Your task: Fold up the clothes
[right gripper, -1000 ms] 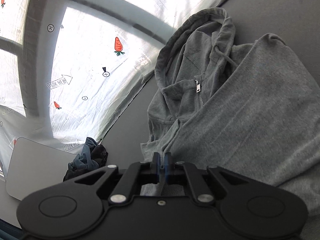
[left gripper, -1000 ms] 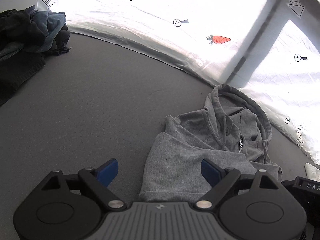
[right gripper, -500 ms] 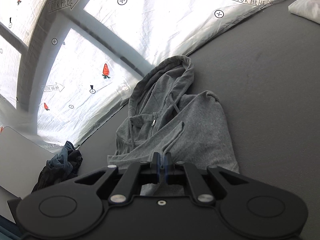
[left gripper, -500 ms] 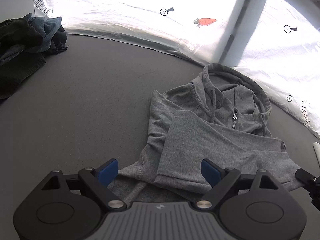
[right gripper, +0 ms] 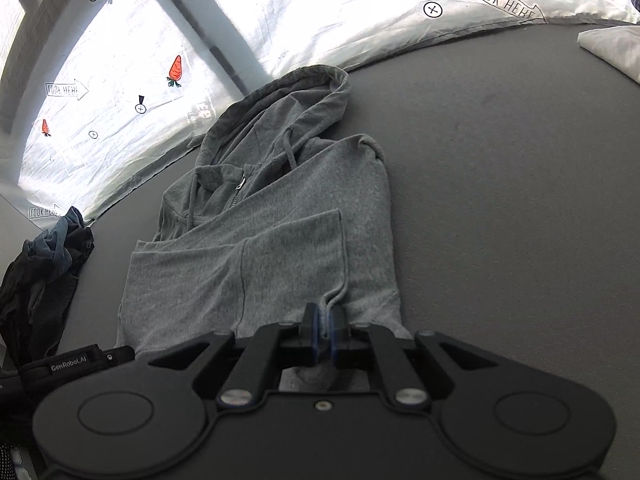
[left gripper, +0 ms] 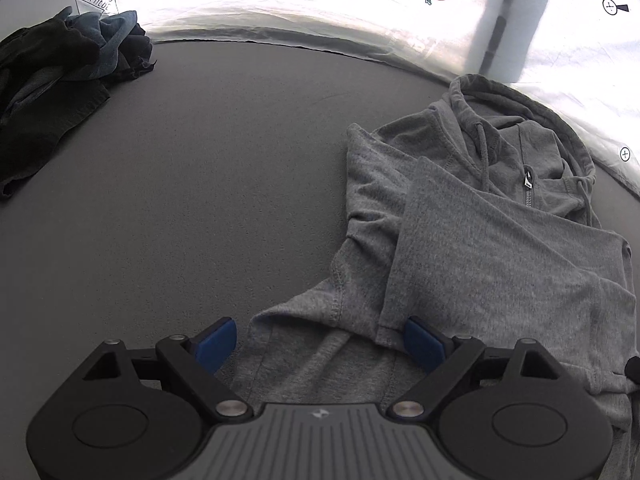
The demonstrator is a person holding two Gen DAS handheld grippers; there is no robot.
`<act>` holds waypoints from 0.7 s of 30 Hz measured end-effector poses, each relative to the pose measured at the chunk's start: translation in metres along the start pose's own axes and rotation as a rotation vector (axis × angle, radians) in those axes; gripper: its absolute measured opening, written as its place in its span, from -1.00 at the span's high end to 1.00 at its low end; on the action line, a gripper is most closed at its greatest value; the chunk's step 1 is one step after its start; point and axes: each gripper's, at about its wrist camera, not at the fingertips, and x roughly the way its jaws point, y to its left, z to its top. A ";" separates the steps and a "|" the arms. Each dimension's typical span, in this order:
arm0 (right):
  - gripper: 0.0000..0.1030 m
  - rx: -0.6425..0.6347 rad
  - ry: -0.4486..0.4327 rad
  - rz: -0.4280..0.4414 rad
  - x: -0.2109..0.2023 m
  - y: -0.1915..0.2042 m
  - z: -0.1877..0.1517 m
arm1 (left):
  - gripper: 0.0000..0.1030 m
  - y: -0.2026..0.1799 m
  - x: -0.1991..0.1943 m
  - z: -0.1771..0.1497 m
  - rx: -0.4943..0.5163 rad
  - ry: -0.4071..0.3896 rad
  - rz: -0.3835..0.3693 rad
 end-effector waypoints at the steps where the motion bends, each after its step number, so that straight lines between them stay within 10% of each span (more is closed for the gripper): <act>1: 0.88 -0.004 0.006 -0.007 0.002 0.000 -0.001 | -0.78 0.000 0.001 0.000 0.006 -0.001 -0.003; 6: 0.58 0.006 0.029 0.017 0.000 0.000 0.003 | -0.93 0.003 0.004 0.003 0.057 0.009 -0.019; 11: -0.54 -0.023 0.047 0.077 -0.005 0.011 0.008 | -0.92 0.010 0.003 0.018 0.067 0.041 -0.069; 21: -0.97 -0.317 0.047 -0.050 0.002 0.039 0.053 | -0.92 0.010 0.008 0.077 0.146 -0.056 -0.175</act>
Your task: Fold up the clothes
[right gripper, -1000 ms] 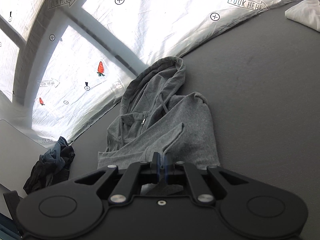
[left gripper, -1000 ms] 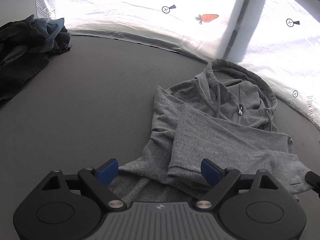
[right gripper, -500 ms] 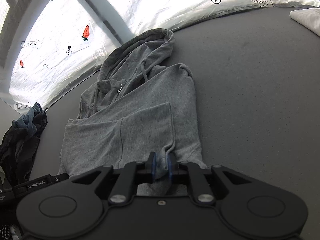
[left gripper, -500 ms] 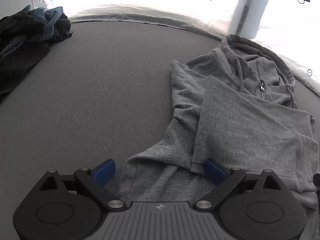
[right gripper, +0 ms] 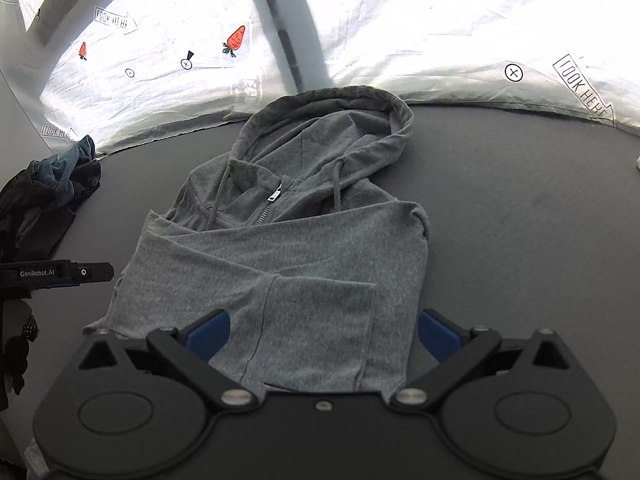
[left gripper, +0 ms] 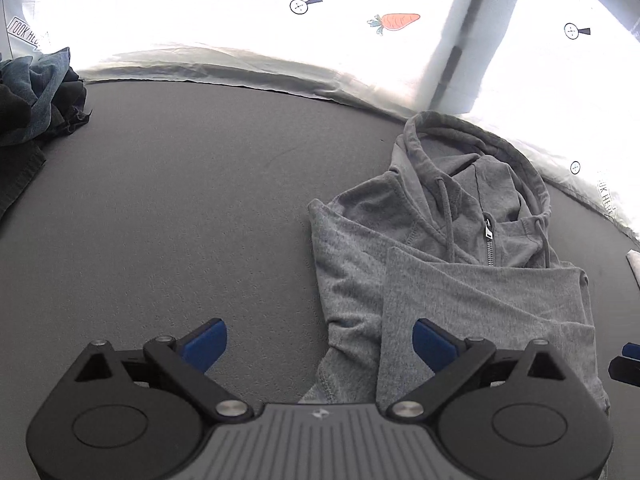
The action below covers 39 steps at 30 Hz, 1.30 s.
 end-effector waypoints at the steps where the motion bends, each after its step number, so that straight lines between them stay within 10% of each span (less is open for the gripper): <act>1: -0.98 -0.011 -0.003 -0.025 0.004 -0.003 0.006 | -0.92 -0.003 0.007 0.009 0.016 -0.011 -0.001; 13: -0.98 -0.081 -0.095 -0.264 0.100 -0.056 0.114 | -0.92 -0.034 0.125 0.129 0.061 -0.117 -0.079; 23: -1.00 -0.080 -0.064 -0.356 0.188 -0.084 0.150 | -0.92 -0.046 0.210 0.171 0.152 -0.089 0.022; 29: -0.98 -0.095 -0.137 -0.453 0.159 -0.086 0.155 | -0.90 -0.031 0.189 0.162 0.176 -0.162 0.163; 39: -0.97 -0.132 -0.358 -0.473 0.030 -0.041 0.137 | -0.91 -0.031 0.044 0.145 0.160 -0.375 0.149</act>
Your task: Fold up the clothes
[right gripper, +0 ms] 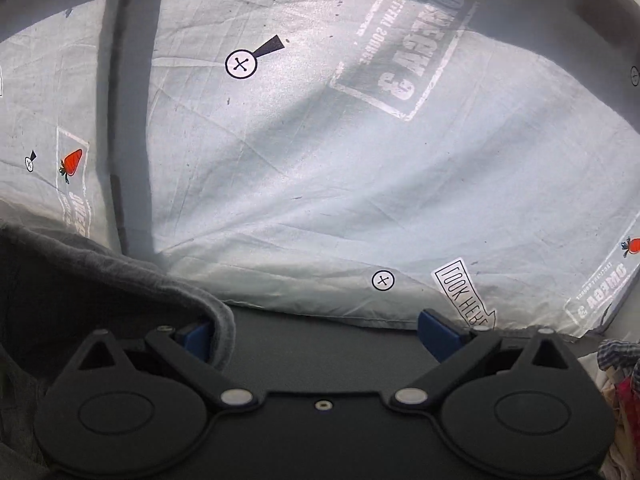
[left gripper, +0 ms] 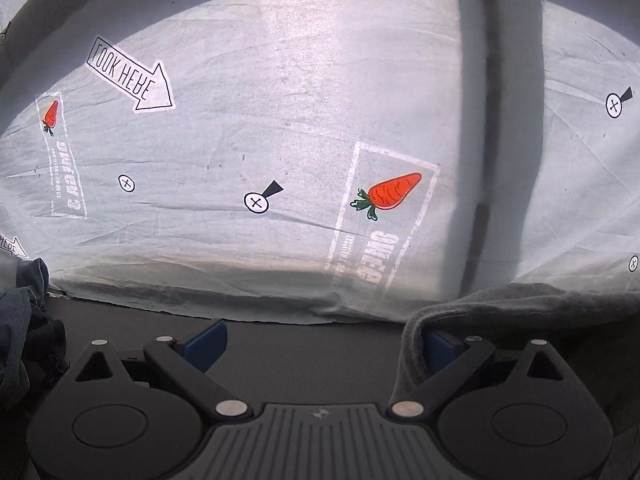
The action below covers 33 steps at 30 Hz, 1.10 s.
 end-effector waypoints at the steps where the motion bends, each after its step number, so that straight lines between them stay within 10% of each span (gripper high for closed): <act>1: -0.97 0.008 -0.013 0.004 -0.012 -0.002 0.000 | -0.91 0.003 -0.015 0.001 -0.014 -0.011 0.000; 18: -0.98 -0.004 -0.016 0.000 -0.138 0.006 -0.075 | -0.92 0.032 -0.149 -0.093 -0.201 0.029 -0.020; 33: -0.97 -0.044 0.116 0.037 -0.148 0.022 -0.120 | -0.91 0.035 -0.154 -0.137 -0.160 0.226 -0.014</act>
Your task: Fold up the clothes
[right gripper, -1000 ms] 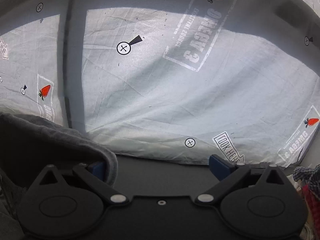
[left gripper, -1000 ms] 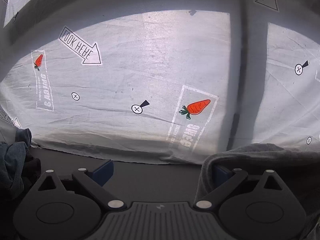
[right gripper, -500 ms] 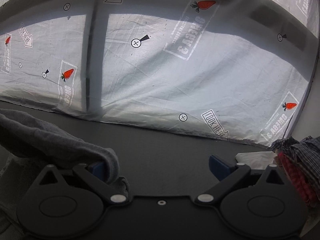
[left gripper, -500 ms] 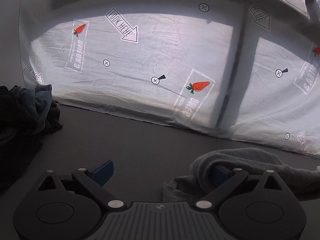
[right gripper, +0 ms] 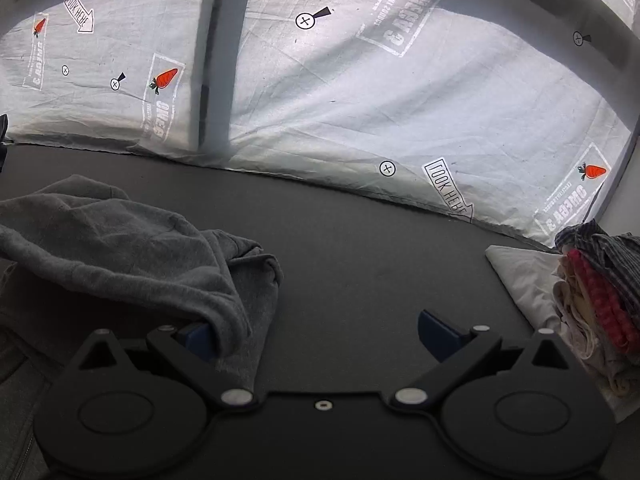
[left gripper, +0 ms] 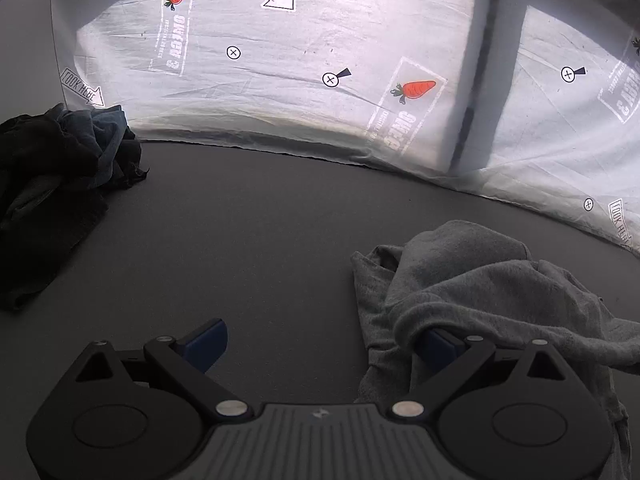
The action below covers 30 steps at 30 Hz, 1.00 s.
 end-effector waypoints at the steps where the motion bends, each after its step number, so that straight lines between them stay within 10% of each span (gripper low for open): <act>1: -0.97 0.004 0.005 0.005 0.000 0.000 0.000 | -0.91 0.000 0.001 0.000 0.015 0.010 0.000; 19: -0.98 -0.083 0.114 0.170 -0.001 0.021 -0.018 | -0.91 0.013 0.006 -0.016 0.091 0.217 -0.215; 30: -0.99 -0.039 0.079 0.086 0.009 0.018 -0.007 | -0.91 0.012 0.022 -0.010 -0.056 0.090 -0.017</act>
